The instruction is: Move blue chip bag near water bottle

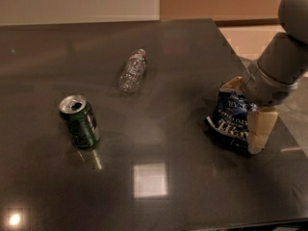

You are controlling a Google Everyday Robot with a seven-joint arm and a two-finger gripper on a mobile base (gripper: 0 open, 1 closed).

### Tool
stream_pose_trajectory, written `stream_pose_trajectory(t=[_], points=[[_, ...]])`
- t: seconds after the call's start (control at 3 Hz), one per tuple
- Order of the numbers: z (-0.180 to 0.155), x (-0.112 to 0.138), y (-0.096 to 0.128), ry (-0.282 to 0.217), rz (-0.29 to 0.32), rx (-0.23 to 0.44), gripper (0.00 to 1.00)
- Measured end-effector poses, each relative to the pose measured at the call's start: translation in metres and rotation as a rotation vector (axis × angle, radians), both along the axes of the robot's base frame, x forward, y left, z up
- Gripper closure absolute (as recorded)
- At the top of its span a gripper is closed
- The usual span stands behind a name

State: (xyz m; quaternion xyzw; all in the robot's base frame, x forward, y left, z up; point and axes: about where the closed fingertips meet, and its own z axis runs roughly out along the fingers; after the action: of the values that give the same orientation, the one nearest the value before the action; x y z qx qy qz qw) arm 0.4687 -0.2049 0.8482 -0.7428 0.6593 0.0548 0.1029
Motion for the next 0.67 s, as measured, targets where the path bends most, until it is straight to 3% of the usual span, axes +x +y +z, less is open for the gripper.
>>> stream_pose_trajectory(t=[0.67], points=[[-0.0195, -0.0033, 0.003, 0.051, 0.091, -0.054, 0.41]])
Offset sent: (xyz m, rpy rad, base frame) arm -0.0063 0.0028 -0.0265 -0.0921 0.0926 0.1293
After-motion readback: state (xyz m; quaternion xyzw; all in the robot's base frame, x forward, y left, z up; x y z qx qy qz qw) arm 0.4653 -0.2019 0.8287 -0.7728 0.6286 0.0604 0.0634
